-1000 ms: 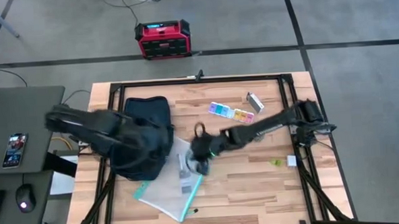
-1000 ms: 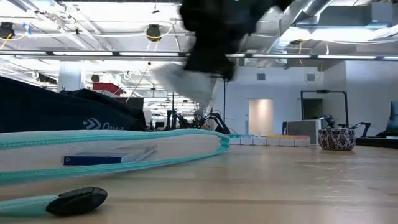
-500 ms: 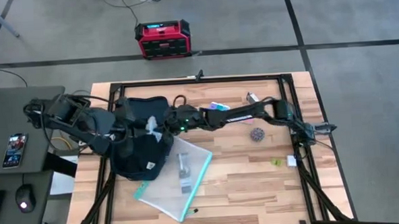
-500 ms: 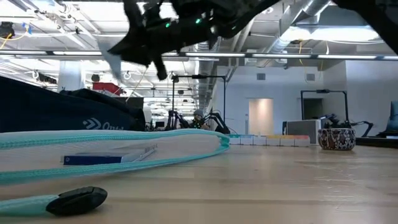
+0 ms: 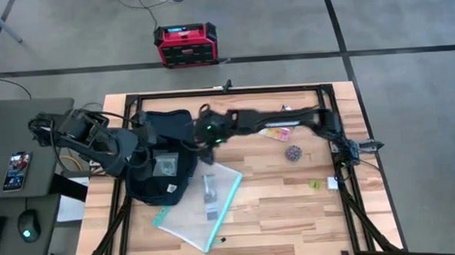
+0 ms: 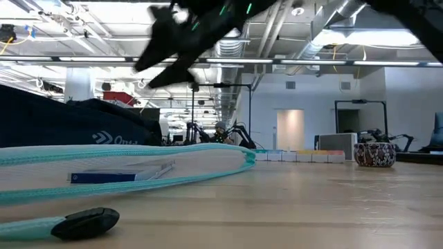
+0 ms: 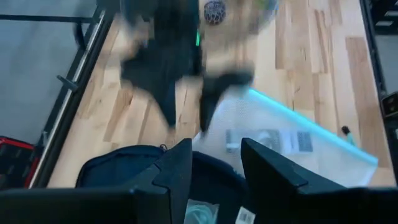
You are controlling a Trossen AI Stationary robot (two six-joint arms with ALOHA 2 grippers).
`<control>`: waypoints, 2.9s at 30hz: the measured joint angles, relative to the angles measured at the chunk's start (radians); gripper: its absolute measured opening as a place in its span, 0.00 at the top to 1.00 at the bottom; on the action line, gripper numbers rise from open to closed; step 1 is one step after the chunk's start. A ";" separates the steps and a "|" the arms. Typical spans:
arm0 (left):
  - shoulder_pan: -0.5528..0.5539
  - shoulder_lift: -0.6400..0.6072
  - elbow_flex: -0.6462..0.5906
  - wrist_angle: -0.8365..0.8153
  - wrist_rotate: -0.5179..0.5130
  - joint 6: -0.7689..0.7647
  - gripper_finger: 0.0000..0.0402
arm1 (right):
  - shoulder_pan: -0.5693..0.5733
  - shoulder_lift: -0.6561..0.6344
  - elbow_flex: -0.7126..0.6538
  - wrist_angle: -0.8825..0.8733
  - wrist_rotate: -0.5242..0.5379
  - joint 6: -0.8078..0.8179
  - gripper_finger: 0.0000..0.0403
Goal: Unpack backpack
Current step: Put the earphones into the backpack, then put the pill organizer into the zip bag
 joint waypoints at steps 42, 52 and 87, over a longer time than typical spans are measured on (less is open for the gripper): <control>0.043 0.029 -0.162 0.152 -0.073 0.007 0.69 | -0.254 -0.135 -0.585 -0.372 0.268 -0.258 0.78; 0.086 0.060 -0.161 0.074 -0.106 -0.030 0.69 | -0.154 -0.222 -0.444 -0.573 0.285 -0.173 0.97; -0.165 0.104 -0.918 0.857 0.235 -0.616 0.69 | 0.512 -0.048 -0.408 -0.456 0.051 0.191 0.97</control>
